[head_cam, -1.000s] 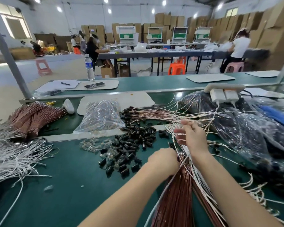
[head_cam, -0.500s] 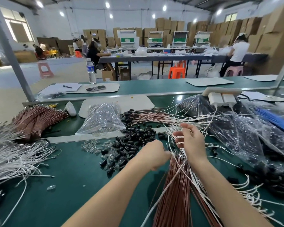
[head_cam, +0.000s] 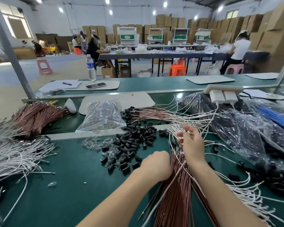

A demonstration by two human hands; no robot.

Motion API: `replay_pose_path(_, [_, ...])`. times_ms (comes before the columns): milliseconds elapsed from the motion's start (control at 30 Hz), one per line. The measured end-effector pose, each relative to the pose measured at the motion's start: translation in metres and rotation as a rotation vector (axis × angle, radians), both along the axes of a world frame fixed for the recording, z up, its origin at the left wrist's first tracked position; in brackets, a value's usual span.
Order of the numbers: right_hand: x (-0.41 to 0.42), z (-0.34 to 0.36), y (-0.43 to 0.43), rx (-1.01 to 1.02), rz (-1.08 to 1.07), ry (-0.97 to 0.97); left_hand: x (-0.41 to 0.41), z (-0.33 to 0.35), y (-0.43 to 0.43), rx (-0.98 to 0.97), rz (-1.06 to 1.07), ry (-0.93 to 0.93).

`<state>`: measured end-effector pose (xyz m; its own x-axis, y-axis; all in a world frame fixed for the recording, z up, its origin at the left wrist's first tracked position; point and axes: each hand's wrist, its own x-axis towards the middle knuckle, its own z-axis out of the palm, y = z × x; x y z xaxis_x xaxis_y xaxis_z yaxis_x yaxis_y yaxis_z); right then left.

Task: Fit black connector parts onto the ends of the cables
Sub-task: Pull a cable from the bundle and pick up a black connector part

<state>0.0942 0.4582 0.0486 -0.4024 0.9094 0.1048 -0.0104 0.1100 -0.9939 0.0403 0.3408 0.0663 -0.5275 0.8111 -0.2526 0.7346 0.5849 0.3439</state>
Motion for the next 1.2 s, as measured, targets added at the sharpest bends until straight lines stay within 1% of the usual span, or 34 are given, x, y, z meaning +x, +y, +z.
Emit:
replay_pose_path(133, [0.002,0.0,0.002,0.007,0.01,-0.007,-0.015,0.004,-0.009,-0.028,-0.006,-0.111])
replay_pose_path(300, [0.0,0.001,0.002,0.014,0.017,-0.008,-0.035,0.023,-0.033,-0.066,-0.131,-0.089])
replay_pose_path(367, [-0.002,0.0,0.0,0.027,0.021,-0.012,-0.041,0.033,-0.042,-0.034,-0.156,-0.112])
replay_pose_path(400, [-0.003,0.0,-0.002,0.039,0.025,-0.014,-0.045,0.037,-0.046,0.023,-0.15,-0.145])
replay_pose_path(433, [-0.004,0.0,-0.004,0.057,0.031,-0.019,-0.05,0.042,-0.051,0.119,-0.124,-0.186])
replay_pose_path(500, [-0.007,-0.001,-0.009,0.118,0.058,-0.048,-0.062,0.05,-0.062,0.404,-0.009,-0.276])
replay_pose_path(567, [-0.009,-0.005,-0.014,0.211,0.132,-0.113,-0.077,0.053,-0.076,0.756,0.17,-0.393])
replay_pose_path(633, [-0.013,-0.009,-0.02,0.33,0.229,-0.215,-0.091,0.045,-0.091,1.11,0.395,-0.56])
replay_pose_path(667, [-0.016,-0.012,-0.023,0.394,0.27,-0.284,-0.096,0.038,-0.099,1.248,0.509,-0.655])
replay_pose_path(700, [-0.019,-0.013,-0.026,0.458,0.299,-0.362,-0.099,0.028,-0.105,1.344,0.609,-0.735])
replay_pose_path(767, [-0.026,-0.016,-0.03,0.55,0.34,-0.506,-0.103,0.006,-0.115,1.429,0.748,-0.827])
replay_pose_path(833, [-0.034,-0.018,-0.033,0.59,0.375,-0.624,-0.102,-0.017,-0.123,1.484,0.835,-0.876])
replay_pose_path(933, [-0.043,-0.023,-0.036,0.648,0.361,-0.732,-0.1,-0.037,-0.129,1.572,0.895,-0.931])
replay_pose_path(1000, [-0.048,-0.028,-0.036,0.694,0.325,-0.797,-0.101,-0.041,-0.128,1.584,0.904,-0.918])
replay_pose_path(1100, [-0.051,-0.033,-0.035,0.745,0.265,-0.818,-0.1,-0.043,-0.124,1.554,0.88,-0.847])
replay_pose_path(1200, [-0.05,-0.037,-0.037,0.772,0.207,-0.721,-0.1,-0.045,-0.12,1.526,0.859,-0.786])
